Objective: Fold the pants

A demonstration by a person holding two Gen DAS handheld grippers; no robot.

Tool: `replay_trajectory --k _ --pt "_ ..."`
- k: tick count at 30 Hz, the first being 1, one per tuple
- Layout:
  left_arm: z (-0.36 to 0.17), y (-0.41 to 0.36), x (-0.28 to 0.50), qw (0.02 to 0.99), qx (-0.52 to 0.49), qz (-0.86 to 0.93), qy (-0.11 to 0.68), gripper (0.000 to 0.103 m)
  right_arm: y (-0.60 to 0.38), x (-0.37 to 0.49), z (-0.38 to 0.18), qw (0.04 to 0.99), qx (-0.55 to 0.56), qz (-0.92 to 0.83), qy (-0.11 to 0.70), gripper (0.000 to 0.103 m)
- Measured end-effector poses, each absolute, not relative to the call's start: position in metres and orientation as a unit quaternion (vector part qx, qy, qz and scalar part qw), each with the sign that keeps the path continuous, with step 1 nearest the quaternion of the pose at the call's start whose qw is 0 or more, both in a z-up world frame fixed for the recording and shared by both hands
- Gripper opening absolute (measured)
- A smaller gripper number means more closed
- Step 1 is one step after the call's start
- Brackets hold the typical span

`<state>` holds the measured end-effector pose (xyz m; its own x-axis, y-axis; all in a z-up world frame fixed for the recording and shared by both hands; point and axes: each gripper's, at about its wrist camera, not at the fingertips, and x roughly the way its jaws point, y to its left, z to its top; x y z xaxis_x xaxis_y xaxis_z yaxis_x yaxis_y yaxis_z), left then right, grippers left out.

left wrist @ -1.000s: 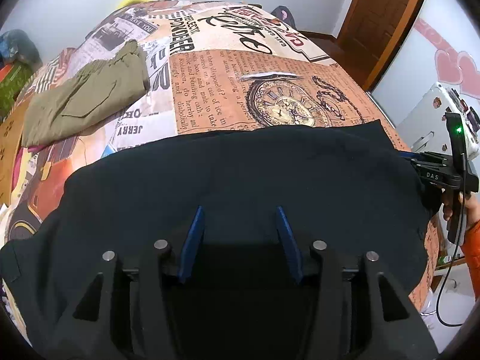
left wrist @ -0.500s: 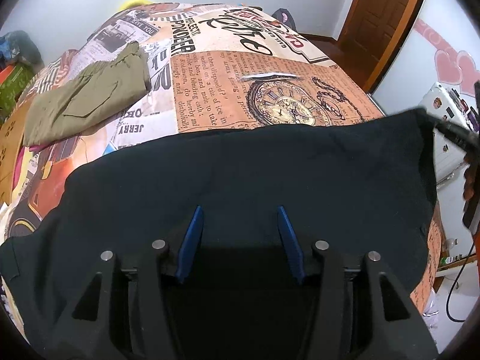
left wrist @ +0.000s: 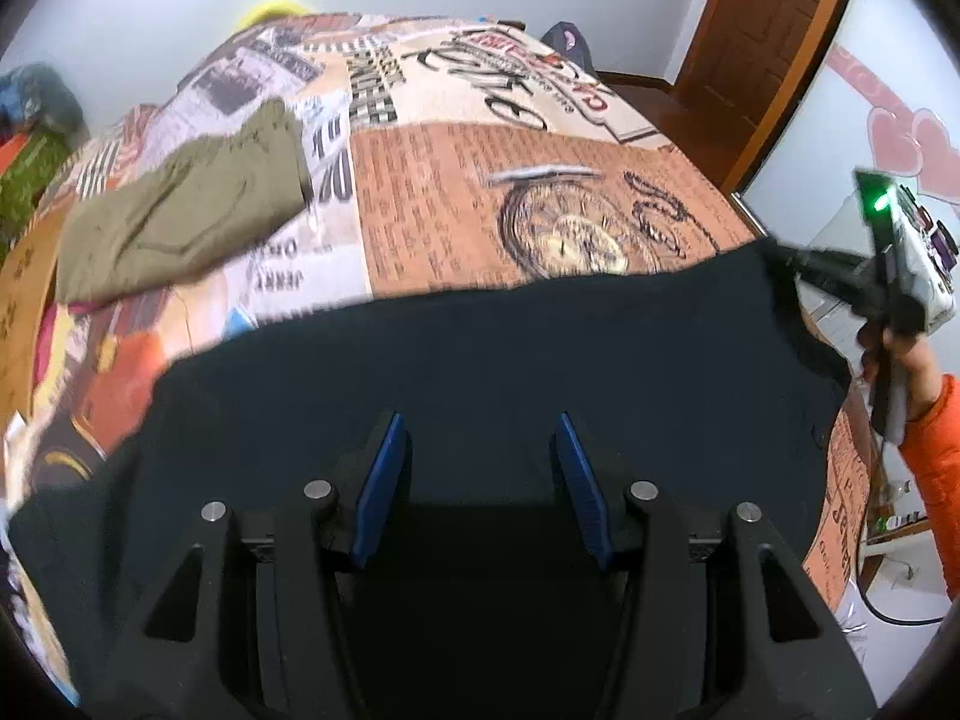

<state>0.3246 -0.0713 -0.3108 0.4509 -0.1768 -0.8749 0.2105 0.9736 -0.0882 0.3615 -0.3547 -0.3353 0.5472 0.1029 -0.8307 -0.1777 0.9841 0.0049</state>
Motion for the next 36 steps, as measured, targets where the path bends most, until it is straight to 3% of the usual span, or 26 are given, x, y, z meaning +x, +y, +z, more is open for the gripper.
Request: replay_trajectory --k 11,15,26,30,34,36 --pt "-0.31 -0.04 0.386 0.836 0.05 -0.125 0.532 0.052 -0.347 0.338 -0.309 0.881 -0.07 0.098 0.458 0.012" --pt "-0.311 -0.009 0.388 0.842 0.026 -0.09 0.532 0.052 -0.321 0.328 -0.278 0.888 -0.077 0.145 0.429 0.022" --pt "-0.279 0.151 0.305 0.867 -0.068 0.06 0.489 0.053 -0.19 0.327 -0.252 0.862 -0.089 0.295 0.402 0.024" --pt "-0.282 0.199 0.272 0.866 -0.081 0.095 0.484 0.064 -0.143 0.328 -0.26 0.847 -0.095 0.323 0.411 0.024" --pt "-0.297 0.238 0.248 0.858 -0.099 0.12 0.49 0.067 -0.102 0.326 -0.268 0.829 -0.101 0.346 0.428 0.024" --pt "-0.306 0.25 0.244 0.854 -0.111 0.12 0.493 0.067 -0.087 0.326 -0.271 0.823 -0.109 0.35 0.434 0.03"
